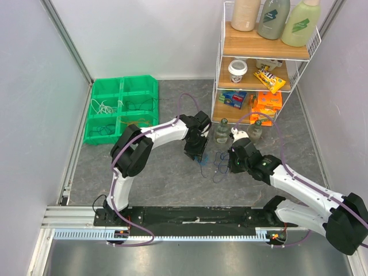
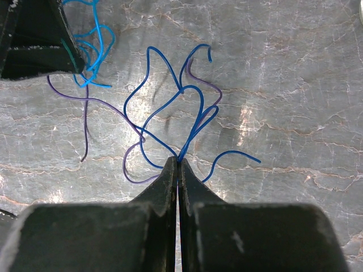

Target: Untangle the cables

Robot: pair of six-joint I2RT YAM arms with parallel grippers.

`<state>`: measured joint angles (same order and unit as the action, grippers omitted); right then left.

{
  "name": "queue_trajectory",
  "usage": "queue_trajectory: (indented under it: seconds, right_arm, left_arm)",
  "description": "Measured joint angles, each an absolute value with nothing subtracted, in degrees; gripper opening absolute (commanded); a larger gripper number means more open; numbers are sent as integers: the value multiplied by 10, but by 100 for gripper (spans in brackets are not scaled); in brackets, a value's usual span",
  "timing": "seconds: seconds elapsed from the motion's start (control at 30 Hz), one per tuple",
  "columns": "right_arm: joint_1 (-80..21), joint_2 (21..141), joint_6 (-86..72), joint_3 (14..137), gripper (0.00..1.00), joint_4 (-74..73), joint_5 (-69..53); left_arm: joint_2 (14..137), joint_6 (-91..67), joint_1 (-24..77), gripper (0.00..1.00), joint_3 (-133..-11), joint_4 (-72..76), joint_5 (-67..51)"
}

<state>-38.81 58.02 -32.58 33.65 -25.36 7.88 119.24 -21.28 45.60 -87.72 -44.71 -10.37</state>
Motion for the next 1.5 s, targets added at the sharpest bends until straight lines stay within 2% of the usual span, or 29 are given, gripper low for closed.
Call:
queue_trajectory:
  seconds: [0.1,0.13,0.2,0.23,0.33,0.4,0.47,0.5,0.87,0.97,1.07,1.13,1.33,1.5]
  right_arm:
    - [-388,583,-326,336,0,-254,79]
    - [-388,583,-326,336,0,-254,79]
    - [-388,583,-325,336,0,-254,79]
    - [-388,584,-325,336,0,-254,79]
    - [-388,585,-324,336,0,-254,79]
    - [-388,585,-324,336,0,-254,79]
    - [-388,585,-324,336,0,-254,79]
    - [-388,585,-324,336,0,-254,79]
    - [-388,586,-320,336,0,-260,79]
    - [-388,586,-319,336,0,-263,81]
    - [-388,586,-319,336,0,-263,81]
    - [-388,587,-319,336,0,-263,84]
    - [-388,591,-319,336,0,-265,89]
    - [-388,599,-319,336,0,-265,90]
  left_arm:
    - [1192,-212,456,28,-877,-446,-90]
    - [1192,-212,456,20,-877,-444,-88]
    - [1189,-211,456,17,-877,-441,-74]
    - [1186,-211,456,21,-876,-438,-68]
    - [1148,-210,456,49,-850,-425,-46]
    - [1122,-207,456,63,-839,-422,-43]
    - [1102,-206,455,72,-837,-419,-43]
    - [1095,-205,454,72,-837,-414,-44]
    - [1147,-204,450,51,-870,-404,-46]
    - [1157,-204,450,38,-866,-403,-48]
    - [1158,-200,450,13,-860,-403,-47]
    - [1158,-195,448,2,-859,-404,-43]
    - [1126,-192,428,2,-855,-402,-9]
    - [1020,-192,368,2,-847,-387,28]
